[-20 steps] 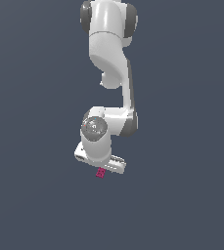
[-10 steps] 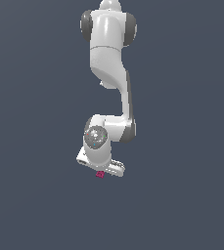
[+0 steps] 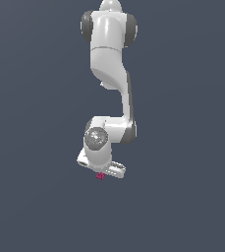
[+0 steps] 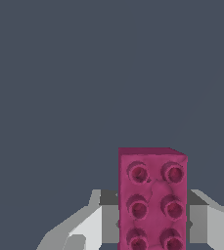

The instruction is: Pick up the object and move it to a goal position.

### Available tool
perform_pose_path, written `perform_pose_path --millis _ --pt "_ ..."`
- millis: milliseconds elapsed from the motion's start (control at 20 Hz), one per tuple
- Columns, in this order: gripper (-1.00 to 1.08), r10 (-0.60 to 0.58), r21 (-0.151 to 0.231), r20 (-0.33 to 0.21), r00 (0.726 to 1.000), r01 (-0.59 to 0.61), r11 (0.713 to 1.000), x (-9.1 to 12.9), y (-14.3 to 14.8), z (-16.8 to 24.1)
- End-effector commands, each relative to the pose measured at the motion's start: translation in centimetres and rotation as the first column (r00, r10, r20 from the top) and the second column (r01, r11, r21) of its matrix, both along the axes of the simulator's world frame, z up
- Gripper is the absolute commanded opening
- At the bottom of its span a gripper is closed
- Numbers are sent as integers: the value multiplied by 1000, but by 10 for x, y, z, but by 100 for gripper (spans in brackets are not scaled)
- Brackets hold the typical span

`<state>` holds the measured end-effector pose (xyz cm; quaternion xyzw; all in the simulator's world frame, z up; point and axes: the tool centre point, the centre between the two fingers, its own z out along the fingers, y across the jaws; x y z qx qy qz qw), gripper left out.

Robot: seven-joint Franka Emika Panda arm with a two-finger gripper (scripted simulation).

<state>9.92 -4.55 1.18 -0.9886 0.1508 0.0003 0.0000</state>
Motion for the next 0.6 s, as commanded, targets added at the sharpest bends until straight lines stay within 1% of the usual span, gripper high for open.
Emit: perform_pose_path --millis 0,300,550 --pt "-100 0 0 1 1000 0 1000 0 0 0" --pt "-100 0 0 0 1000 0 1000 1 -1 7" --pt "-100 0 0 0 1000 0 1000 5 -4 32"
